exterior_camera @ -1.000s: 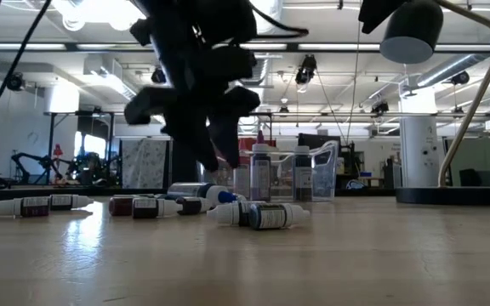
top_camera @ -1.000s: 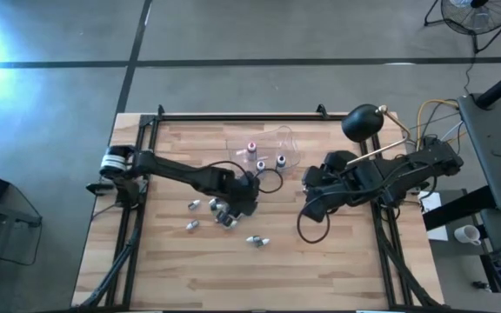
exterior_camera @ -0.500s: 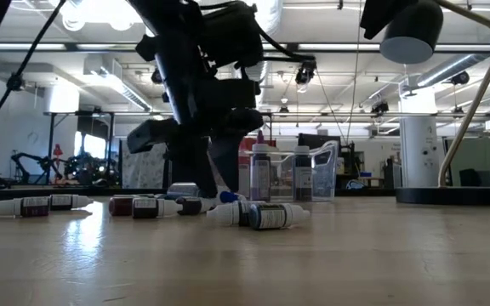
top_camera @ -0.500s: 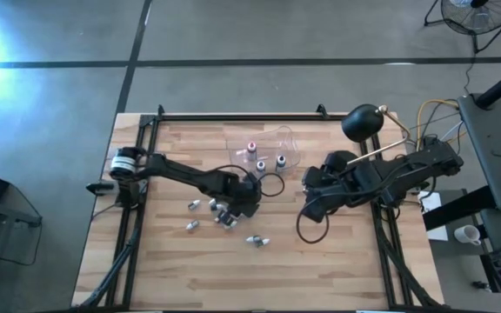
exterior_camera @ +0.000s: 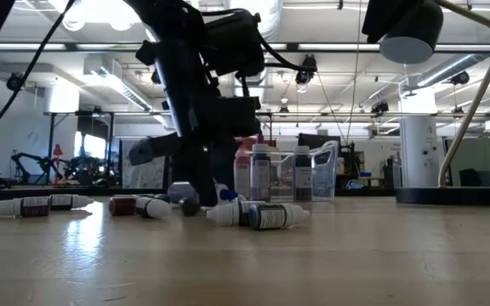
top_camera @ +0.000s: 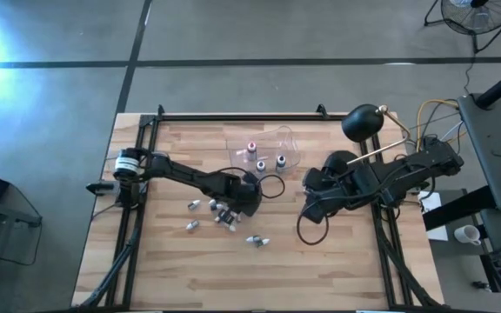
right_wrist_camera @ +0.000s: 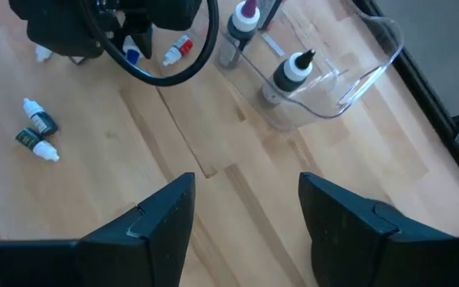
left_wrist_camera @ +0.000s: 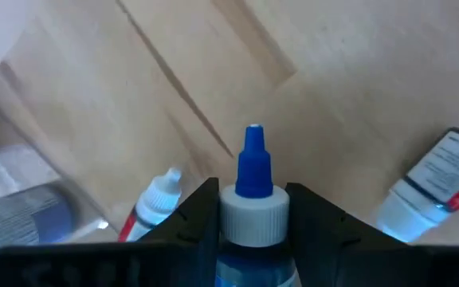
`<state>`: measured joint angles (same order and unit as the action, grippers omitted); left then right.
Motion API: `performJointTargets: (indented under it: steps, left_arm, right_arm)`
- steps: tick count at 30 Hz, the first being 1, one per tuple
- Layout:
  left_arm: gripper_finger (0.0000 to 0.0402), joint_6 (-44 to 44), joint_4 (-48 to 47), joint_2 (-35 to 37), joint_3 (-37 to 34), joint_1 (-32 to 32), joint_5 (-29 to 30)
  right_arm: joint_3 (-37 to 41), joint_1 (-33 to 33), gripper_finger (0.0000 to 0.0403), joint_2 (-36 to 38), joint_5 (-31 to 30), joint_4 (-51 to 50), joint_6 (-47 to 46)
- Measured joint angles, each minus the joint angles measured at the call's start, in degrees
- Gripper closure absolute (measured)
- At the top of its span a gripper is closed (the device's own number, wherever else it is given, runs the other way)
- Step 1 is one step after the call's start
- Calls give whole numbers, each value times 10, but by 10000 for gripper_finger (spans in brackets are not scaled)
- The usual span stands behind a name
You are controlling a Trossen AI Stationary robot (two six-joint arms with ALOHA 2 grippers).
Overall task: Pick & Place food coloring
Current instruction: Put the large blue food coloring bottle into the transparent bin
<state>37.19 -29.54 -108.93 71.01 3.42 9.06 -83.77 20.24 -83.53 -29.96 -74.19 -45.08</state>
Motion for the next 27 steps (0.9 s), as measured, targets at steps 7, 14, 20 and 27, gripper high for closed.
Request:
performJointTargets:
  steps: [7, 14, 20, 27]
  left_arm:
    - [307, -95, -72, 25, 47, 0, -2]
    - [307, -274, -32, 155, 87, -8, -17]
    - [307, -347, 153, 284, 30, -38, 45]
    - [307, -419, 406, 366, -161, -106, 76]
  right_arm:
    - [0, 0, 201, 5, -13, 4, 0]
    - [0, 0, 214, 29, -56, 27, 0]
    - [0, 1, 221, 54, -94, 38, -1]
    - [0, 4, 223, 69, -144, 60, -4]
